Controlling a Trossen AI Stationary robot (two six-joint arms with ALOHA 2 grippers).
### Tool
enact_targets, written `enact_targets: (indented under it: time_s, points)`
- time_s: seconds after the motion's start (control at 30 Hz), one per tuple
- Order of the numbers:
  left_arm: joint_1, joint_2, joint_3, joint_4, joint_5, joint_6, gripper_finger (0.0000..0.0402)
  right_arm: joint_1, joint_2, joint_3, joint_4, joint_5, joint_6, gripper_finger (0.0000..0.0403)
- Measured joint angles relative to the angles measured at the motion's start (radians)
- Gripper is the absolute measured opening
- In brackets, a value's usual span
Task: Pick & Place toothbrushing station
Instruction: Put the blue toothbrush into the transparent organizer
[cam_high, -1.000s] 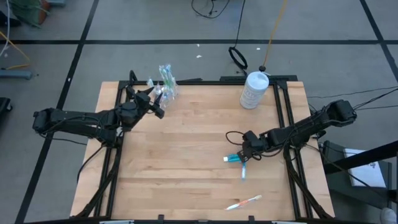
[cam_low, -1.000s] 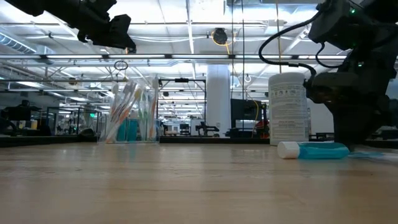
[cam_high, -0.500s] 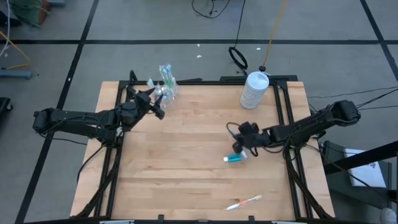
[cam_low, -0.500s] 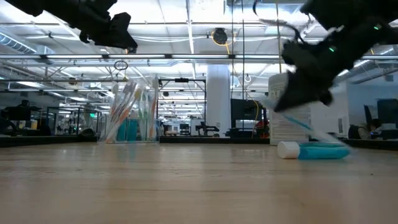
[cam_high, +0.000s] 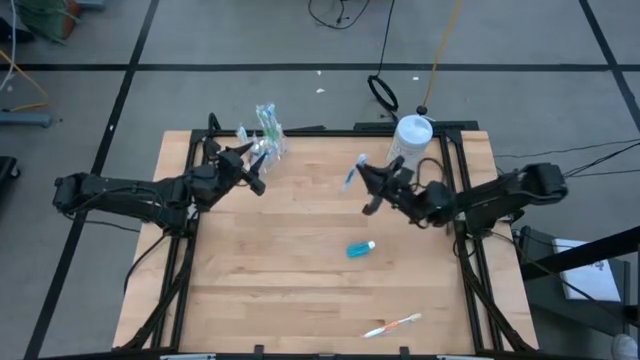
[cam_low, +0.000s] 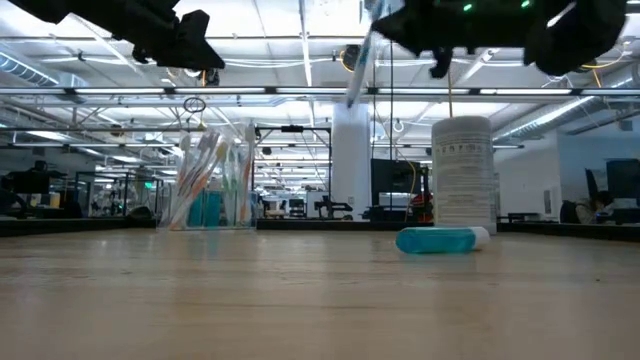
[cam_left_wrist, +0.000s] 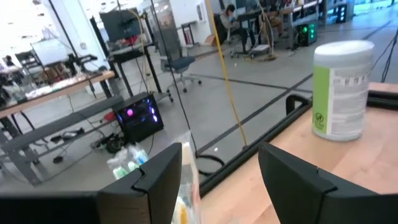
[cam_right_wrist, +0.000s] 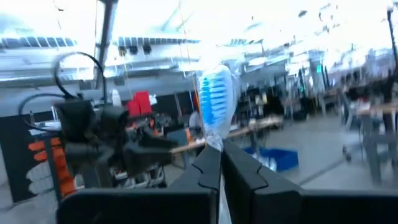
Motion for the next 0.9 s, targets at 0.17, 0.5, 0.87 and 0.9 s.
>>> enact_targets:
  time_s: [0.17, 0.5, 0.87, 0.9]
  points:
    - [-0.011, 0.000, 0.000, 0.093, 0.000, 0.038, 0.0218, -0.031, 0.200, 0.145, -0.112, -0.006, 0.122, 0.0000]
    - [-0.031, 0.000, 0.000, 0.146, -0.006, 0.120, 0.0218, -0.121, 0.493, 0.623, -0.320, -0.008, -0.106, 0.0000]
    - [-0.127, -0.058, 0.000, 0.176, -0.328, 0.300, 0.0218, -0.248, 0.689, 0.861, -0.345, -0.141, -0.148, 0.0000]
    - [-0.141, -0.070, 0.000, 0.175, -0.366, 0.303, 0.0218, -0.262, 0.697, 0.864, -0.326, -0.165, -0.142, 0.0000]
